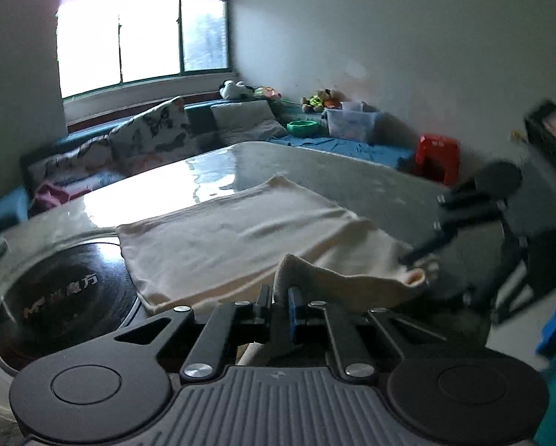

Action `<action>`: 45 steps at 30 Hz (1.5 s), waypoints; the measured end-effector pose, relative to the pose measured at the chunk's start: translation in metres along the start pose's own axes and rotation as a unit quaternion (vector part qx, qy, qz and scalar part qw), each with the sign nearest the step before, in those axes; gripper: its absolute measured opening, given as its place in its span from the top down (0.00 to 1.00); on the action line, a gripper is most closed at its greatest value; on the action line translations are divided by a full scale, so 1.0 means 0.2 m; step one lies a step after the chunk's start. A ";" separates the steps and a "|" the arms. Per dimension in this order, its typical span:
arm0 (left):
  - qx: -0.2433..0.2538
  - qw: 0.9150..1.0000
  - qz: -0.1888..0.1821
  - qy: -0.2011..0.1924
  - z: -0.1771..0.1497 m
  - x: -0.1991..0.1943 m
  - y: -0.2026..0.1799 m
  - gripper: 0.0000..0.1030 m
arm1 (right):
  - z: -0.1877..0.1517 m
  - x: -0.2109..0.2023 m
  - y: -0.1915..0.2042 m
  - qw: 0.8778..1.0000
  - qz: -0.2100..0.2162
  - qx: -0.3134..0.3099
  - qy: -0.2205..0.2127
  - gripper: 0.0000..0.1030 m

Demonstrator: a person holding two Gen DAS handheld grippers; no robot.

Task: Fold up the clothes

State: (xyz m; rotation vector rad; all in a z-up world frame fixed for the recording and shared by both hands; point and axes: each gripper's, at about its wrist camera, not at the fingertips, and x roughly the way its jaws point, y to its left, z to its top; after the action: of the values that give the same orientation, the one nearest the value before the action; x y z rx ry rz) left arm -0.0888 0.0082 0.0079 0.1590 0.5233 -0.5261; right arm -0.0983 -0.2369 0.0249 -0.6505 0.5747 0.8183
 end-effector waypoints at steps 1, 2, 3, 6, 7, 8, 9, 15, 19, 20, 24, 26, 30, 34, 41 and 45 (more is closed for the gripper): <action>-0.010 1.000 -0.001 0.001 0.01 0.01 0.02 0.91 | 0.01 0.01 0.00 1.000 0.001 0.003 -0.004 0.57; -0.019 1.000 0.000 0.003 0.02 0.03 0.04 0.91 | 0.01 0.03 -0.01 1.000 0.002 0.006 -0.008 0.59; -0.029 1.000 0.001 0.007 0.02 0.04 0.05 0.91 | 0.02 0.04 -0.01 1.000 0.002 0.010 -0.010 0.63; -0.047 0.999 0.003 0.011 0.02 0.06 0.09 0.91 | 0.04 0.08 -0.06 0.999 0.008 0.036 -0.014 0.77; -0.047 0.999 0.002 0.012 0.01 0.06 0.09 0.90 | 0.05 0.08 -0.08 0.999 0.011 0.048 -0.013 0.84; -0.045 0.999 0.002 0.013 0.00 0.05 0.09 0.89 | 0.05 0.09 -0.11 0.998 0.016 0.062 -0.011 0.85; -0.043 0.999 0.003 0.013 -0.01 0.04 0.09 0.87 | 0.06 0.09 -0.13 0.997 0.022 0.077 -0.009 0.86; -0.008 1.000 0.023 0.011 -0.08 -0.06 0.03 0.69 | 0.13 0.07 -0.26 0.988 0.049 0.143 -0.010 0.89; 0.033 0.999 0.039 0.012 -0.14 -0.12 -0.02 0.62 | 0.15 0.05 -0.28 0.988 0.047 0.146 -0.015 0.89; 0.045 0.998 0.045 0.012 -0.16 -0.12 -0.03 0.62 | 0.16 0.05 -0.28 0.988 0.046 0.146 -0.016 0.89; 0.077 0.995 0.066 0.023 -0.19 -0.11 -0.05 0.63 | 0.16 0.06 -0.27 0.989 0.043 0.142 -0.014 0.90; 0.083 0.994 0.068 0.033 -0.21 -0.10 -0.04 0.79 | 0.16 0.05 -0.25 0.989 0.040 0.141 -0.016 0.90; 0.074 0.995 0.065 0.030 -0.22 -0.12 -0.04 0.94 | 0.14 0.03 -0.23 0.989 0.036 0.142 -0.023 0.91; 0.068 0.996 0.063 0.014 -0.19 -0.18 -0.05 0.95 | 0.14 -0.02 -0.21 0.990 0.037 0.134 -0.031 0.92; 0.050 0.998 0.036 -0.004 -0.13 -0.41 -0.10 0.95 | 0.14 -0.25 -0.14 0.990 0.065 0.118 -0.034 0.92; 0.031 0.999 0.018 -0.007 -0.12 -0.52 -0.15 0.95 | 0.14 -0.39 -0.08 0.990 0.084 0.114 -0.028 0.92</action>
State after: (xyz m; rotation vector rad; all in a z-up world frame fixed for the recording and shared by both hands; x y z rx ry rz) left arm -0.1916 0.0348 0.0403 0.2221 0.4894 -0.5084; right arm -0.1235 -0.2610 0.1024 -0.3725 0.6673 0.9102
